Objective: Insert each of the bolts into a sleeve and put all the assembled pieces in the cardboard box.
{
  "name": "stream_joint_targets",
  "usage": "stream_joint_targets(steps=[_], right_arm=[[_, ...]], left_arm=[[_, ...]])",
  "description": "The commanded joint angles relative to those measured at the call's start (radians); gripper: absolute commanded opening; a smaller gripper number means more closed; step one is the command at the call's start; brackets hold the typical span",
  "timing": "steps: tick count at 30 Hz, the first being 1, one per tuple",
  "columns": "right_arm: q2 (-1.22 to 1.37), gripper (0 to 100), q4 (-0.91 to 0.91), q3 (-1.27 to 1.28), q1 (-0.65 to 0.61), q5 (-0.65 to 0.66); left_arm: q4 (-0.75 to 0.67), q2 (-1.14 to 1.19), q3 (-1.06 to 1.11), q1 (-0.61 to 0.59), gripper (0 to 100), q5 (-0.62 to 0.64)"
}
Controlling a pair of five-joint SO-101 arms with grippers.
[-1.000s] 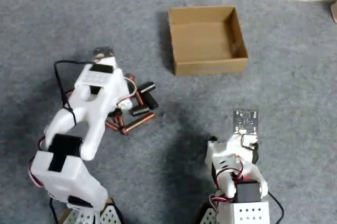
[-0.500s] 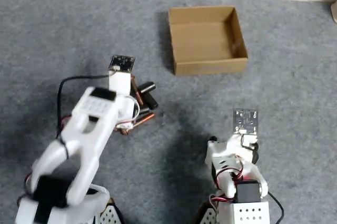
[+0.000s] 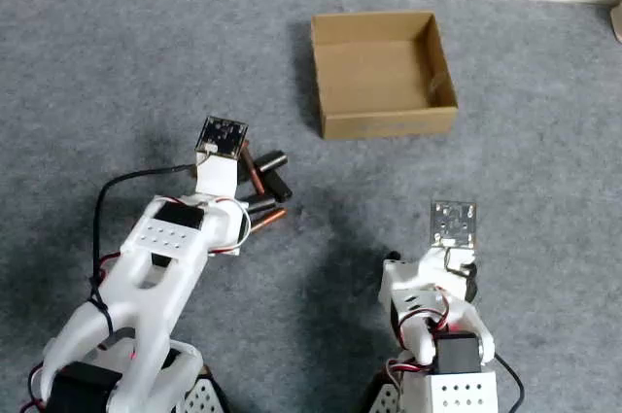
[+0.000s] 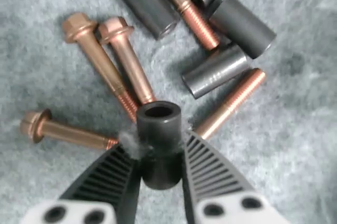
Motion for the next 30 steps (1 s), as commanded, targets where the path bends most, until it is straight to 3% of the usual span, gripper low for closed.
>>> stream_joint_targets(steps=[1,9,16,19,25,30], right_arm=[[-0.005,40.6,0.004,0.096,0.012,0.009],[-0.005,40.6,0.004,0.096,0.012,0.009],[-0.005,40.6,0.004,0.096,0.012,0.009],[-0.005,40.6,0.004,0.096,0.012,0.009],[-0.005,40.6,0.004,0.096,0.012,0.009],[-0.005,40.6,0.004,0.096,0.013,0.009]], left_arm=[[-0.017,-0.041,-0.001,0.015,1,-0.006],[0.149,-0.047,-0.07,0.114,1,-0.011],[0.19,-0.041,-0.067,0.266,1,-0.204],[0.189,-0.041,-0.061,0.278,12,-0.203],[0.267,-0.041,-0.056,0.24,48,-0.198],[0.276,-0.047,-0.062,0.214,49,-0.1]])
